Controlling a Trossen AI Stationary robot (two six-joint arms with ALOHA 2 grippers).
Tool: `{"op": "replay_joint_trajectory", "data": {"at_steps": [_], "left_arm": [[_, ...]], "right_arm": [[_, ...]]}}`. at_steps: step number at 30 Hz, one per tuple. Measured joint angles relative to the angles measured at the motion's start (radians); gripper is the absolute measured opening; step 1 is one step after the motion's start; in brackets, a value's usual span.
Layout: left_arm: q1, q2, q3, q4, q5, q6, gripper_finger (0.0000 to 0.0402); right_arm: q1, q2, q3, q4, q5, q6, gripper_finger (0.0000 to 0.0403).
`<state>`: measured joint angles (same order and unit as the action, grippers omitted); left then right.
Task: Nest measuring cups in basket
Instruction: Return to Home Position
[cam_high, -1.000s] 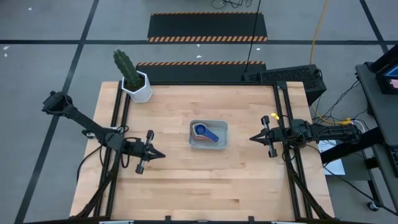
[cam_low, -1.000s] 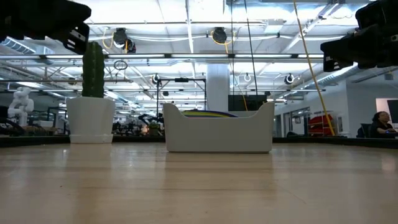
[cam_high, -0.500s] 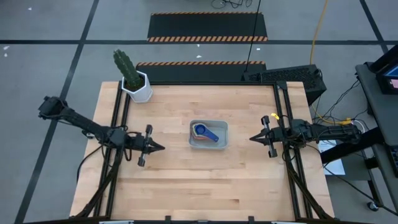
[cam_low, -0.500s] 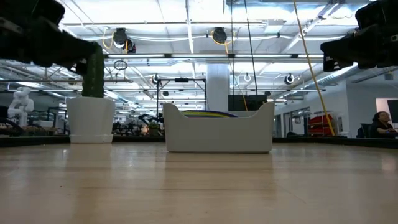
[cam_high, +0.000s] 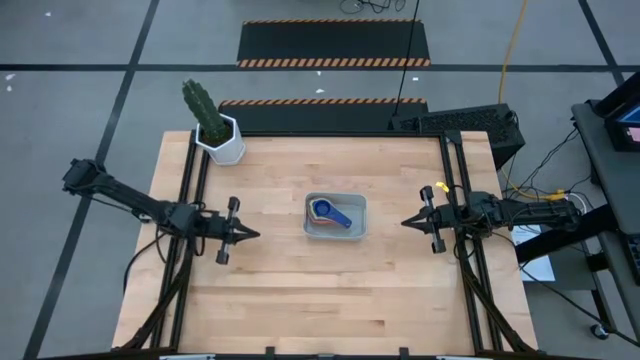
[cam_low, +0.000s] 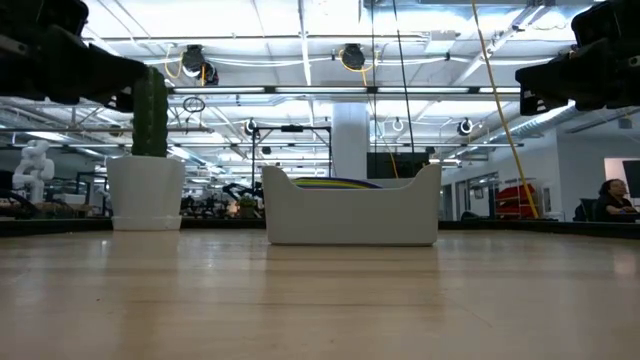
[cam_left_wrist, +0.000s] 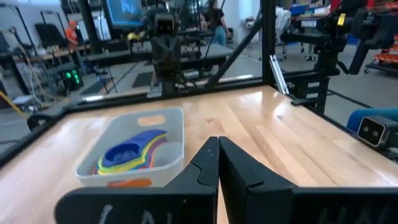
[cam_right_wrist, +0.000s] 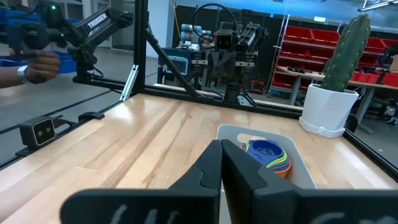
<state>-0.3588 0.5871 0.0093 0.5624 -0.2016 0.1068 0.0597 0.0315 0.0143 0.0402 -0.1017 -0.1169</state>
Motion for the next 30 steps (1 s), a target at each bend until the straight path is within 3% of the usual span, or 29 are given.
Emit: {"op": "replay_joint_trajectory", "data": {"at_steps": [12, 30], "left_arm": [[0.076, -0.196, 0.0, -0.205, -0.005, 0.008, 0.0005], [0.22, -0.426, 0.0, -0.42, 0.146, -0.005, 0.0005]], "right_arm": [[0.0, 0.0, 0.0, 0.0, 0.0, 0.0, 0.0], [0.0, 0.0, 0.0, 0.0, 0.0, 0.0, 0.0]]}}
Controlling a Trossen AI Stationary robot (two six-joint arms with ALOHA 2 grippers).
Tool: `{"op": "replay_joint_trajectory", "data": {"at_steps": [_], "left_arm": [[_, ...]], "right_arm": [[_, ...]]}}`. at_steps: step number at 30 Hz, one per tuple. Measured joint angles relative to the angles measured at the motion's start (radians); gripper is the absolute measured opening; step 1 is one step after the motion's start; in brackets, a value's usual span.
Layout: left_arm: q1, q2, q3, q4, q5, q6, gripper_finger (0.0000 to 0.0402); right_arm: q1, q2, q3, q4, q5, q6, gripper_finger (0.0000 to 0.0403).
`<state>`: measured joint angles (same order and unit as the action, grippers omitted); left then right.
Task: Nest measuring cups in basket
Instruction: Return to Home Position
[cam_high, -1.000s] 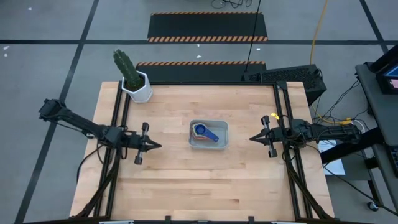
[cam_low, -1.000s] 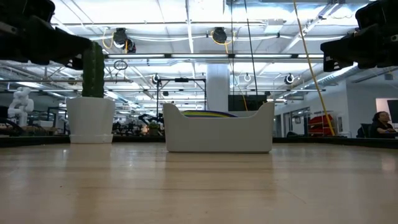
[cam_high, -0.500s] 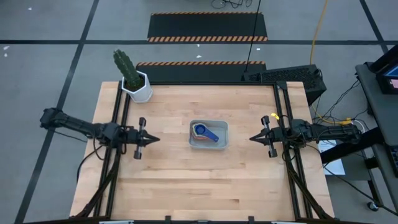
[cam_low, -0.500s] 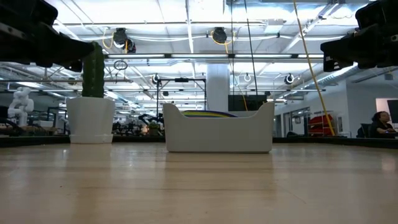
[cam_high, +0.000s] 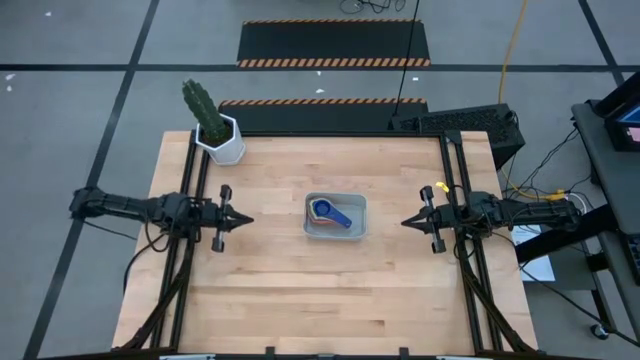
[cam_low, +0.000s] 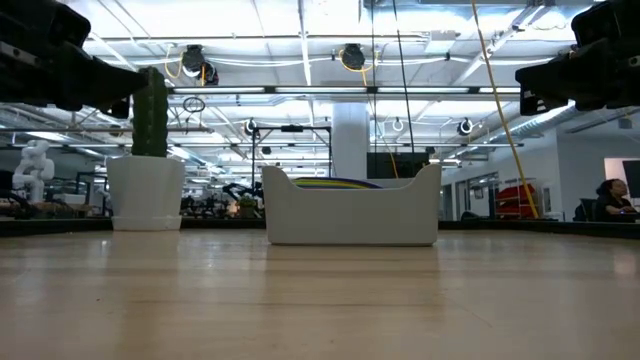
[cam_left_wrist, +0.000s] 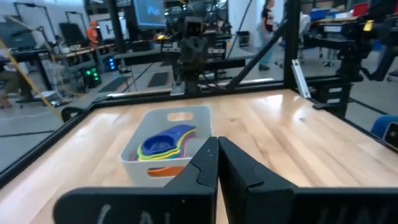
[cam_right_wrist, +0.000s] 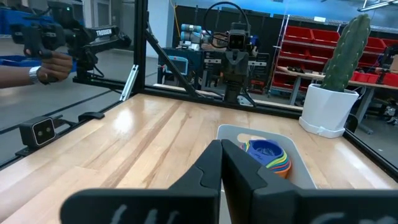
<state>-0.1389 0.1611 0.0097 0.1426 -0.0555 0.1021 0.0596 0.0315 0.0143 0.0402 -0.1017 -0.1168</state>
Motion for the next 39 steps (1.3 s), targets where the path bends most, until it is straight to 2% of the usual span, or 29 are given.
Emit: {"op": "replay_joint_trajectory", "data": {"at_steps": [12, 18, 23, 29, 39], "left_arm": [[0.03, -0.116, 0.002, -0.124, 0.034, -0.018, 0.0009], [0.03, -0.118, 0.002, -0.13, 0.089, -0.027, 0.0006], [0.03, -0.117, 0.002, -0.13, 0.091, -0.053, 0.0017], [0.041, -0.118, 0.001, -0.127, 0.08, -0.014, 0.0004], [0.089, -0.118, 0.001, -0.114, 0.082, -0.015, 0.0011]], "right_arm": [[0.0, 0.0, 0.0, 0.0, 0.0, 0.0, 0.0], [0.0, 0.0, 0.0, 0.0, 0.0, 0.0, 0.0], [0.0, 0.0, 0.0, 0.0, 0.0, 0.0, 0.0], [0.0, 0.0, 0.0, 0.0, 0.0, 0.0, 0.0], [0.0, 0.0, 0.0, 0.0, 0.0, 0.0, 0.0]]}}
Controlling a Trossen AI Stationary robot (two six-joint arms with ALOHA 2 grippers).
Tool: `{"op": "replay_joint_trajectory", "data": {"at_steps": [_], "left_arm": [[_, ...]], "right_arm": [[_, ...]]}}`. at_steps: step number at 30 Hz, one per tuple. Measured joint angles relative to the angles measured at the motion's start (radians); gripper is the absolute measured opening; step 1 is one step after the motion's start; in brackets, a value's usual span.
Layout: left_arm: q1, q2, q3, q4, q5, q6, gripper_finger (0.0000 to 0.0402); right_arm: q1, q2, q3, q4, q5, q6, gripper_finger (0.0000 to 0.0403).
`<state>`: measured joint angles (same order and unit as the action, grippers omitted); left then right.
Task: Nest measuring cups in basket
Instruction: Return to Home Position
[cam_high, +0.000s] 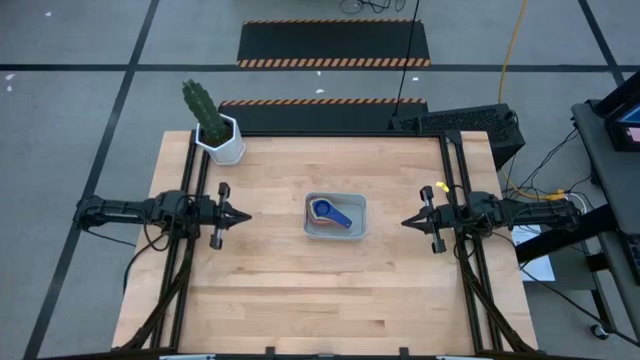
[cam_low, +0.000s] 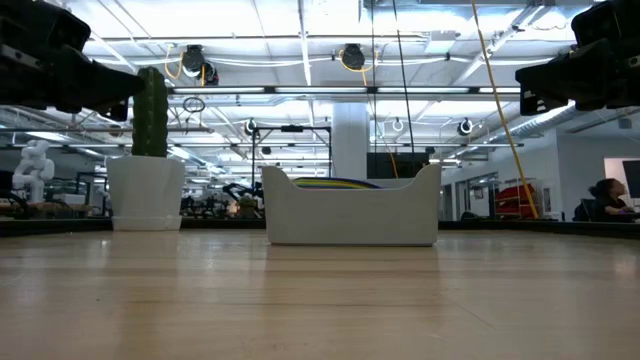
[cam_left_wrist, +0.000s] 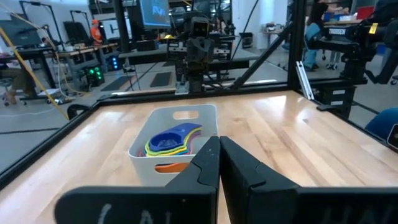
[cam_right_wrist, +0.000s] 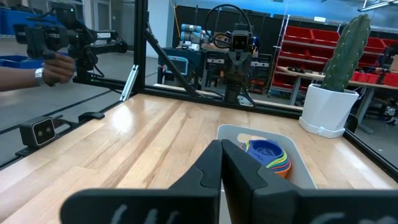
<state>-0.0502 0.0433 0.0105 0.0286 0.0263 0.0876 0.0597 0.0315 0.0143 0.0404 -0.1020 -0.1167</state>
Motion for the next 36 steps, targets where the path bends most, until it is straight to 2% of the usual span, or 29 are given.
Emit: {"op": "replay_joint_trajectory", "data": {"at_steps": [7, 16, 36], "left_arm": [[0.0, 0.0, 0.0, 0.001, 0.0, -0.04, 0.0005], [0.0, 0.0, 0.0, 0.001, 0.001, -0.04, 0.0031], [0.0, 0.0, 0.0, 0.002, 0.001, -0.04, 0.0033]], "right_arm": [[0.0, 0.0, 0.0, 0.0, 0.0, 0.0, 0.0], [0.0, 0.0, 0.0, 0.0, 0.0, 0.0, 0.0], [0.0, 0.0, 0.0, 0.0, 0.0, 0.0, 0.0]]}}
